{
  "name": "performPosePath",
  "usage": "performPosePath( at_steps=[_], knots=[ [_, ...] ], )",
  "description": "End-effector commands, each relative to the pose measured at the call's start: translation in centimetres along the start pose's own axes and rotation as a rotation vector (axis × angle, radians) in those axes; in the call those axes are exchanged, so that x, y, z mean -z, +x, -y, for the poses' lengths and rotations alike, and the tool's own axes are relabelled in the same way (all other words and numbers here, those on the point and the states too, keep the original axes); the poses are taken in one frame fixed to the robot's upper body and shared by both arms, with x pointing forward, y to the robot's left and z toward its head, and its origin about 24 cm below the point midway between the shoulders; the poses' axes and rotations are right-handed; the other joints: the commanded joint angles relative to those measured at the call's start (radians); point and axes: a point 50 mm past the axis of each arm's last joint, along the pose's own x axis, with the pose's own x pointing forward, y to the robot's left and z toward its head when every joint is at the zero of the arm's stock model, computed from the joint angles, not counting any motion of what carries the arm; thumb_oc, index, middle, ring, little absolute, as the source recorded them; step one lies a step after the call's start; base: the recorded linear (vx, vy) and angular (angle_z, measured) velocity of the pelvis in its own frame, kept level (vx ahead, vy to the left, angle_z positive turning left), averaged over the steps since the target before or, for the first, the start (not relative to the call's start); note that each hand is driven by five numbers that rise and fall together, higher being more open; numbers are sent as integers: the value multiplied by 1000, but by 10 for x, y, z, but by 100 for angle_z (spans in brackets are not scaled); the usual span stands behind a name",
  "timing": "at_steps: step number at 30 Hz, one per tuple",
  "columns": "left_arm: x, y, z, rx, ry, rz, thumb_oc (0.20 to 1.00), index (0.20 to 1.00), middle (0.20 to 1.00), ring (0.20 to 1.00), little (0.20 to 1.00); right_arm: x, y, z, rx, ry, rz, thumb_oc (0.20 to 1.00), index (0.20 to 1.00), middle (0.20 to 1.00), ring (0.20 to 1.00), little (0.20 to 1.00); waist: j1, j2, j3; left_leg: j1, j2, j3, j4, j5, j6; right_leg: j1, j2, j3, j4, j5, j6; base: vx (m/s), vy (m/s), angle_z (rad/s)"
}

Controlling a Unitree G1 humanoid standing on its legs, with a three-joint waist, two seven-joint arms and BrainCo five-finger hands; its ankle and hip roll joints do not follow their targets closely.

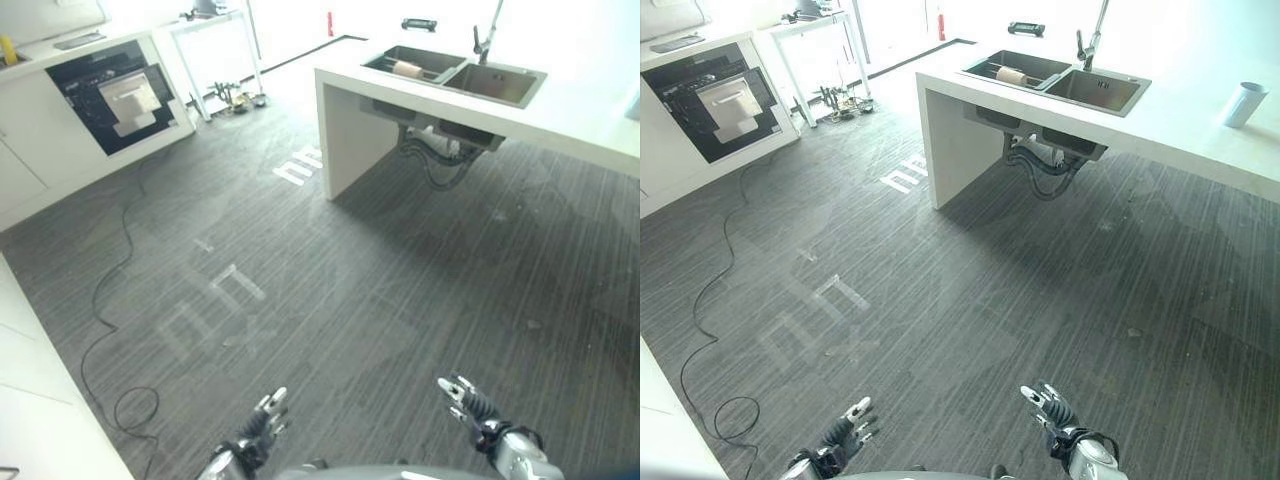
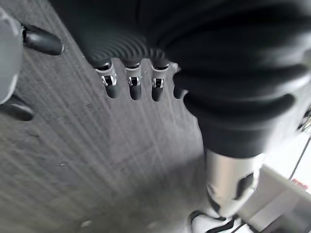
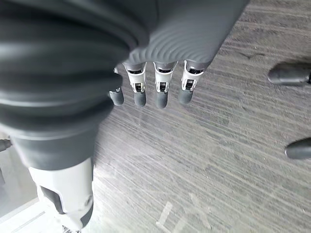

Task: Place the dishes in the dishwasher.

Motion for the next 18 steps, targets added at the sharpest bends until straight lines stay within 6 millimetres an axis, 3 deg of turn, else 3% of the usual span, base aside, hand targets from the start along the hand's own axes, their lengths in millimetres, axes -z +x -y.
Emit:
performPosePath(
  at_steps=[1,5,10,14,17,18],
  knots=[
    [-27,4,1,53,40,61,1000,1000,1000,1000,1000,-17,8,-12,-54,5,42,1000,1000,1000,1000,1000,21,-23,-13,-1,26,10,2,-93,-64,27,-106,-13,21,-88,138,-29,36,-4],
    [-27,3,-6,-6,139,23,1000,1000,1000,1000,1000,-9,7,-8,-47,-8,4,1000,1000,1000,1000,1000,19,-14,-10,1,20,10,15,-99,-59,25,-109,-8,24,-89,139,-28,1,-3],
    [-19,-1,-16,-95,171,-17,1000,1000,1000,1000,1000,-20,6,-10,-85,62,109,1000,1000,1000,1000,1000,0,-7,-10,2,18,10,28,-108,-56,20,-102,16,30,-96,135,0,0,0],
    [-14,-1,-18,-161,225,-21,1000,1000,1000,1000,1000,-17,4,-7,-89,6,101,1000,1000,1000,1000,1000,-15,-4,-9,1,19,18,42,-115,-55,16,-97,25,35,-103,130,8,-20,-7],
    [-21,-2,-20,-208,281,31,1000,1000,1000,1000,1000,-17,2,-3,-81,34,119,1000,1000,1000,1000,1000,-21,-3,-8,0,21,23,57,-121,-58,17,-94,28,35,-106,126,50,-53,-10],
    [-32,-1,-17,-223,304,94,1000,1000,1000,1000,1000,-22,1,-3,-109,23,141,1000,1000,1000,1000,1000,-24,-1,-4,-4,23,25,72,-125,-58,15,-92,31,37,-108,121,55,-84,-1]
  ],
)
